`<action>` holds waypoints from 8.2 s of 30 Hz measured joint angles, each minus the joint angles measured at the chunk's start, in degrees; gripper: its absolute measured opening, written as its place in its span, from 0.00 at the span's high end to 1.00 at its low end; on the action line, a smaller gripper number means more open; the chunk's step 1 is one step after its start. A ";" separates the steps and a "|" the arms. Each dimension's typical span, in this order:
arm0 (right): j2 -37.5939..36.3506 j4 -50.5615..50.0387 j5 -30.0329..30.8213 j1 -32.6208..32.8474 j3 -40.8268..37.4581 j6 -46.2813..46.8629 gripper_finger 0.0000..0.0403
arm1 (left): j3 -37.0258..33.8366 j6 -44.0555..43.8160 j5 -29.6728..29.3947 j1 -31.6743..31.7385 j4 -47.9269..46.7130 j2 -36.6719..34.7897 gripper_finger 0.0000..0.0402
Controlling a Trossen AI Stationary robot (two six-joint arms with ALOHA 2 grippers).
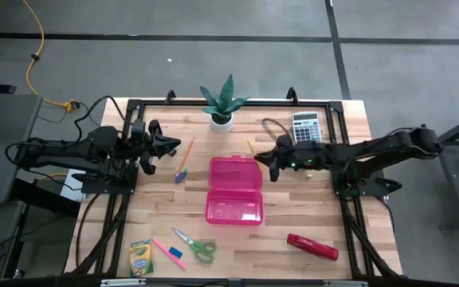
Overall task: Pack school essentials
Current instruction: Put the yellow pen into the red supply box, then put the green scissors into the red supply box, then put the gray stapler into the red supply box
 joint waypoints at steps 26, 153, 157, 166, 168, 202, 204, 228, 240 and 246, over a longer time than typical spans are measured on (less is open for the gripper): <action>19.05 -4.61 -16.50 6.13 10.40 -4.98 1.00 | 0.00 3.40 0.80 -0.04 0.41 0.29 1.00; 1.81 -27.90 26.44 22.21 11.98 5.05 0.44 | 29.01 3.44 -9.94 -36.84 -32.04 36.94 0.89; 1.81 -27.87 26.33 22.21 11.98 7.01 0.44 | 22.58 8.15 -14.98 -30.68 -19.26 27.97 0.89; 1.81 -22.38 26.06 22.18 11.98 4.75 0.44 | 21.57 15.36 -1.13 -15.51 3.89 27.35 0.89; 1.81 -19.07 26.05 22.18 11.98 1.74 0.44 | 21.45 14.70 -0.14 -13.56 4.05 27.37 0.89; 1.81 -12.42 31.01 22.18 11.98 -3.45 0.44 | 29.11 6.81 6.43 -11.69 3.19 64.29 0.88; 1.81 -12.39 31.01 22.18 11.97 -3.54 0.44 | 29.28 6.75 8.19 -12.24 3.04 66.33 0.88; 1.81 -13.28 32.03 22.18 11.93 -3.45 0.44 | 29.18 4.84 10.79 -14.92 0.90 71.58 0.59; 1.79 -13.71 32.02 22.18 11.93 -3.25 0.44 | 28.07 8.12 13.16 -8.91 -6.61 44.37 0.57; 1.81 -13.68 31.30 22.18 11.93 -3.17 0.44 | 20.01 9.85 2.43 -9.74 1.78 25.67 0.57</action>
